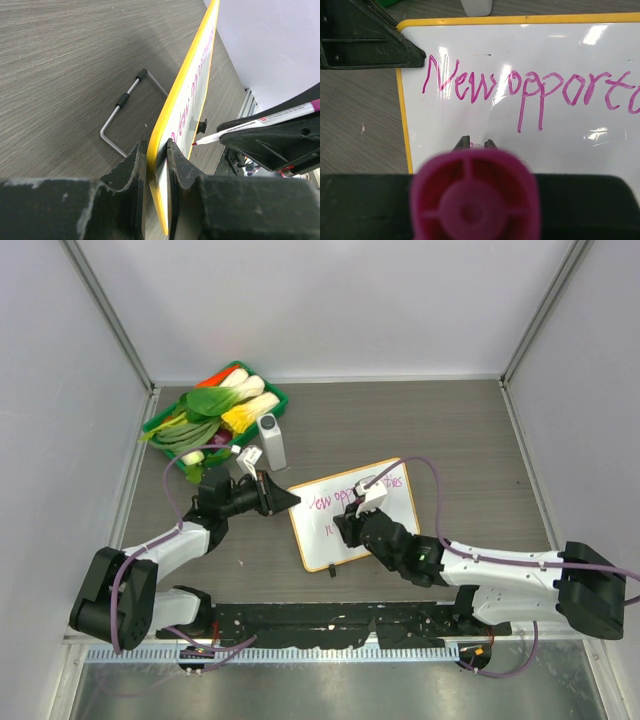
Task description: Write a sentence on the whiteboard
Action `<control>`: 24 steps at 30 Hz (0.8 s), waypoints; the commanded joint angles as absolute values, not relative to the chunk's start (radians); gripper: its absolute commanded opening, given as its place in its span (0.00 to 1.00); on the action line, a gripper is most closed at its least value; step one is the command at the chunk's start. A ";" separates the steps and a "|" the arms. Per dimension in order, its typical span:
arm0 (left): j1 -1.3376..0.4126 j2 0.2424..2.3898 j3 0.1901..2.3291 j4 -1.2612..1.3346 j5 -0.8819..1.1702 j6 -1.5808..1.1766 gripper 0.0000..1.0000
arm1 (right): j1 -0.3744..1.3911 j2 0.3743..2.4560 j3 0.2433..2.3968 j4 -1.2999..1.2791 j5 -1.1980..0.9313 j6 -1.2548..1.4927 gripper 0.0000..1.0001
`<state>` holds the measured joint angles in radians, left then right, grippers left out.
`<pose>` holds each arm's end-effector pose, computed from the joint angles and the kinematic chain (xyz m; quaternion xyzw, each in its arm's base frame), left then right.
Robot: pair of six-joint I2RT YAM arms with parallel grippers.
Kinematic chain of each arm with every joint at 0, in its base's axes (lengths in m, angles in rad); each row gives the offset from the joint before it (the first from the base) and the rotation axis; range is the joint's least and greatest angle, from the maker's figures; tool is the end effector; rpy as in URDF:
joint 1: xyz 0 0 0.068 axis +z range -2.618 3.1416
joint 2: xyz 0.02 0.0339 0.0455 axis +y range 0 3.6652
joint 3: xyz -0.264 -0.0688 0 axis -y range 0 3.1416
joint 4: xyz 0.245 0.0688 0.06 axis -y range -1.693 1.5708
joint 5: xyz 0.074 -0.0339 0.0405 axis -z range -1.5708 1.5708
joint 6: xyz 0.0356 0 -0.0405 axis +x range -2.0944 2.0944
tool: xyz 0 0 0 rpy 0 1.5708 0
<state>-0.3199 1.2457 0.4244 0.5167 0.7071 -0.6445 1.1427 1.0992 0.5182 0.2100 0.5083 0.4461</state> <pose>0.2233 -0.0983 0.1949 0.0799 0.7795 -0.5047 0.3623 0.1136 0.2073 0.2263 -0.1392 0.7994 0.2444 0.5309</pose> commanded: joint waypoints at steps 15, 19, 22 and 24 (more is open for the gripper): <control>-0.327 1.244 0.425 0.480 0.655 -0.563 0.00 | 1.117 1.178 0.543 0.244 0.537 0.413 0.01; -0.328 1.244 0.428 0.482 0.655 -0.563 0.00 | 1.117 1.186 0.538 0.227 0.515 0.420 0.01; -0.327 1.247 0.428 0.483 0.657 -0.564 0.00 | 1.117 1.189 0.538 0.206 0.505 0.433 0.01; -0.327 1.246 0.428 0.485 0.658 -0.564 0.00 | 1.117 1.186 0.531 0.198 0.503 0.440 0.01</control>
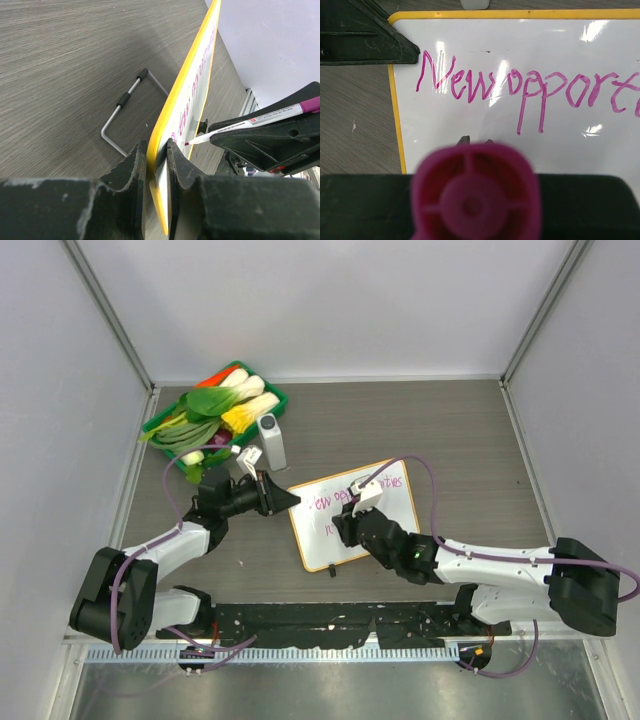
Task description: Write a sentence on the whiteboard
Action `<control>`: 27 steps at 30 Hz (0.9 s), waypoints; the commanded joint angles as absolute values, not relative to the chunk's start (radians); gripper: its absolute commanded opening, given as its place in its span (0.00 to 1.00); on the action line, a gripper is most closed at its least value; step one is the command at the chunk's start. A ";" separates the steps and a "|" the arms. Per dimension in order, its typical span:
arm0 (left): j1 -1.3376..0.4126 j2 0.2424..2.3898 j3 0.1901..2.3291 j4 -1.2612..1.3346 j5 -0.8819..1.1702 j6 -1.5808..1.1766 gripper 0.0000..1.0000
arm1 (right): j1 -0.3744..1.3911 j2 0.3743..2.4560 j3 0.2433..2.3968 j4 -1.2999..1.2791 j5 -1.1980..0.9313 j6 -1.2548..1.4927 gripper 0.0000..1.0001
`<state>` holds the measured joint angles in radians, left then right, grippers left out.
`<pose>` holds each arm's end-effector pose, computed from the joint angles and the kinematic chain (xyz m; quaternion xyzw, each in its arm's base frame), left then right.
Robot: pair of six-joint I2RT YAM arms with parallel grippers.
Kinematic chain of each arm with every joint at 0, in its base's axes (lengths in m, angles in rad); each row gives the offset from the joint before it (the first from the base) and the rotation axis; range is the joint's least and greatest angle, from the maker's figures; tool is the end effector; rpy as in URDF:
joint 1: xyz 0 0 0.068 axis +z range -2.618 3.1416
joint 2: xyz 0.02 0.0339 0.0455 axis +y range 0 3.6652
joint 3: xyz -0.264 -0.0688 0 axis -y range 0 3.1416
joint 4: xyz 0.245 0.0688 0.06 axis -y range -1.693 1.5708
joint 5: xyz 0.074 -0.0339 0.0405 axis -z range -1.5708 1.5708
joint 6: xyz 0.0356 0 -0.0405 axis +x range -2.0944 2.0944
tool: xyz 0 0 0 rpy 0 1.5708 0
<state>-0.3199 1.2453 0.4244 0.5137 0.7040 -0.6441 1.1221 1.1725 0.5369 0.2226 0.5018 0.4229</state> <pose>0.2233 -0.0982 0.1947 0.0787 0.7804 -0.5035 0.3623 0.1225 0.2149 0.2174 -0.1501 0.8083 0.2210 0.5246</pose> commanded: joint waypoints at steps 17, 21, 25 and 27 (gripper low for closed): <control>-0.327 1.249 0.428 0.486 0.657 -0.565 0.00 | 1.117 1.175 0.497 0.137 0.540 0.472 0.01; -0.327 1.249 0.429 0.486 0.658 -0.566 0.00 | 1.117 1.161 0.500 0.127 0.558 0.462 0.01; -0.327 1.247 0.428 0.486 0.658 -0.565 0.00 | 1.117 1.166 0.500 0.121 0.560 0.449 0.01; -0.328 1.249 0.428 0.486 0.658 -0.565 0.00 | 1.117 1.166 0.499 0.120 0.555 0.452 0.02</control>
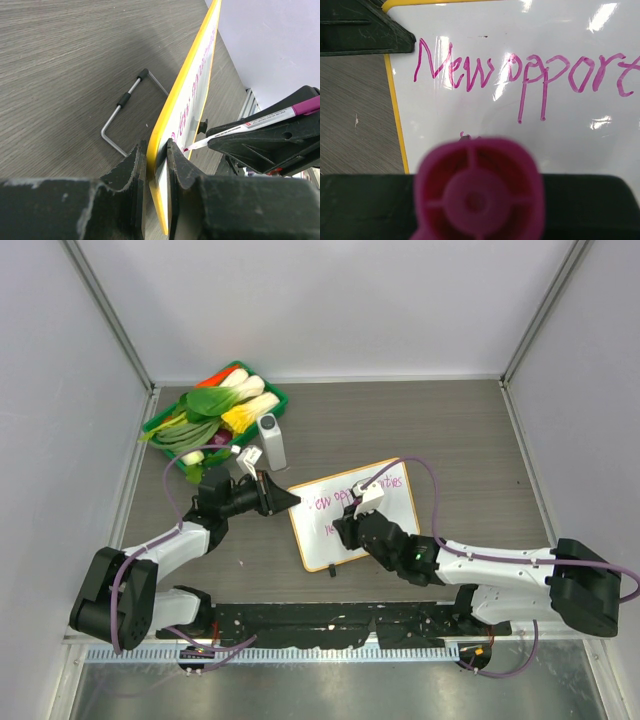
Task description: Write a sentence on the whiteboard
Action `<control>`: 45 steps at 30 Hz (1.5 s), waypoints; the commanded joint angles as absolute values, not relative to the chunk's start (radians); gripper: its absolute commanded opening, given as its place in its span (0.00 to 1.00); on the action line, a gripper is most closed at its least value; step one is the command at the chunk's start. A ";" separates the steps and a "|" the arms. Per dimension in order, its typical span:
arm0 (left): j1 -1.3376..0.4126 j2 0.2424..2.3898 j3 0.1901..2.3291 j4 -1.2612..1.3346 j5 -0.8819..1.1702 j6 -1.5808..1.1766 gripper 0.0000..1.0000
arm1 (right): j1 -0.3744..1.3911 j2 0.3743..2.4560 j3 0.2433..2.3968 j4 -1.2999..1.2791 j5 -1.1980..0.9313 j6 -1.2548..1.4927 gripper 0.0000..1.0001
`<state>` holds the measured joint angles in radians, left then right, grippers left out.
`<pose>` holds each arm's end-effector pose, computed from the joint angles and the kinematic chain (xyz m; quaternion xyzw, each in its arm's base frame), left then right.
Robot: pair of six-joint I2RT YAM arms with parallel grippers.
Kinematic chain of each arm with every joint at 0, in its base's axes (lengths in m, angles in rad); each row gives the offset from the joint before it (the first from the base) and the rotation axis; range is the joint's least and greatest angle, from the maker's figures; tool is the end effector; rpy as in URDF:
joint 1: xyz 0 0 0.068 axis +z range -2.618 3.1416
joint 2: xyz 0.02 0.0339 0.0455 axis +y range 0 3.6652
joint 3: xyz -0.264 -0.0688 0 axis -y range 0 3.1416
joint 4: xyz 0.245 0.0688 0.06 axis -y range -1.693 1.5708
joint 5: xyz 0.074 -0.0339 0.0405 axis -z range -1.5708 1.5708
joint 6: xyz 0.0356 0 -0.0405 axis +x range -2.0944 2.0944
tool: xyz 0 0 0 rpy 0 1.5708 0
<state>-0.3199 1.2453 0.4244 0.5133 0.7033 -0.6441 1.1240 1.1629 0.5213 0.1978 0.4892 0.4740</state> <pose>0.2233 -0.0982 0.1946 0.0784 0.7806 -0.5033 0.3623 0.1199 0.2116 0.2120 -0.1393 0.8186 0.2286 0.5082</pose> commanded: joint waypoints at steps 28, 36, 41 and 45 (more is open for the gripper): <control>-0.327 1.241 0.428 0.479 0.657 -0.561 0.00 | 1.117 1.181 0.572 0.202 0.505 0.411 0.01; -0.327 1.244 0.428 0.480 0.657 -0.564 0.00 | 1.114 1.077 0.528 0.195 0.486 0.452 0.01; -0.327 1.247 0.426 0.485 0.657 -0.564 0.00 | 1.092 1.020 0.500 0.176 0.500 0.457 0.01; -0.328 1.247 0.425 0.485 0.655 -0.565 0.00 | 1.062 1.031 0.500 0.187 0.479 0.446 0.01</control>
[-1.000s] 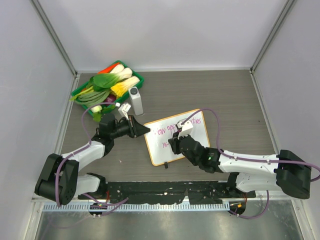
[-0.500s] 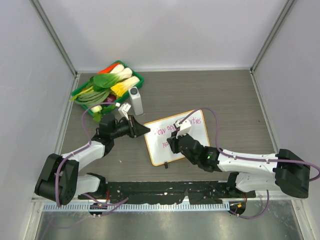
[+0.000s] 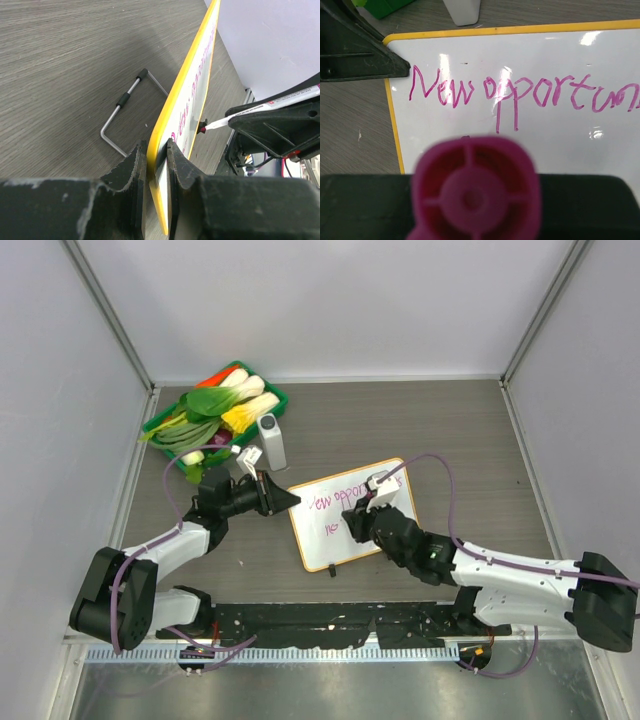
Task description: Write a sentence on the whiteboard
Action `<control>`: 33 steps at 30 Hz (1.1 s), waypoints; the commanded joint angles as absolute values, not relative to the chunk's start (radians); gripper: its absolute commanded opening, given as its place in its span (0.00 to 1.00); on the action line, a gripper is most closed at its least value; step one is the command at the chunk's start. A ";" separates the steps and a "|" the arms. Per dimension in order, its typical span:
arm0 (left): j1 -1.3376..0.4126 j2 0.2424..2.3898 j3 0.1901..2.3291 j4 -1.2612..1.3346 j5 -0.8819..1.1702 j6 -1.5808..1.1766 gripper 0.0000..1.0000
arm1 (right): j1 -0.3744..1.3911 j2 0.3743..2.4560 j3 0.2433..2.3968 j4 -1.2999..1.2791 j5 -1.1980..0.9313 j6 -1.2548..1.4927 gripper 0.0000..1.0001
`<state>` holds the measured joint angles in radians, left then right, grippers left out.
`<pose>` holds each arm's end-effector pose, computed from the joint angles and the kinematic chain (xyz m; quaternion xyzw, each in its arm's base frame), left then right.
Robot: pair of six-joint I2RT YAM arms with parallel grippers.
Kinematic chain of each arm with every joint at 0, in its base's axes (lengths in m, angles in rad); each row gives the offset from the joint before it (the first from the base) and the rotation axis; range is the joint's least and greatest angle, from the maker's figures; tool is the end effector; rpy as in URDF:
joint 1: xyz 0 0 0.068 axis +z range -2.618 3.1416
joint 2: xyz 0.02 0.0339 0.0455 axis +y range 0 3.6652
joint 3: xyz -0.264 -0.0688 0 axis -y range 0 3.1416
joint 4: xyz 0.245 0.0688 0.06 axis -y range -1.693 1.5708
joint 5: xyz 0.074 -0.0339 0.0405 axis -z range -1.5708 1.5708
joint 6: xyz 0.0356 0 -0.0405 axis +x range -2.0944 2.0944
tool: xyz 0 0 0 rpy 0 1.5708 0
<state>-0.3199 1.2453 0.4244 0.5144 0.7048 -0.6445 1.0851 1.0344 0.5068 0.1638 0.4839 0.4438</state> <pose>0.2233 -0.0983 0.1947 0.0789 0.7802 -0.5039 0.3622 0.1200 0.1918 0.2314 -0.1229 0.8015 0.2390 0.5342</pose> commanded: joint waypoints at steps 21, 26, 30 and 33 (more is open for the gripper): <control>-0.328 1.250 0.425 0.486 0.657 -0.565 0.00 | 1.035 1.103 0.488 0.219 0.439 0.446 0.01; -0.330 1.249 0.426 0.486 0.657 -0.566 0.00 | 1.032 1.104 0.482 0.209 0.436 0.449 0.01; -0.330 1.252 0.428 0.486 0.658 -0.566 0.00 | 1.032 1.094 0.471 0.192 0.428 0.457 0.01; -0.328 1.249 0.426 0.486 0.657 -0.565 0.00 | 1.032 1.091 0.462 0.184 0.416 0.465 0.01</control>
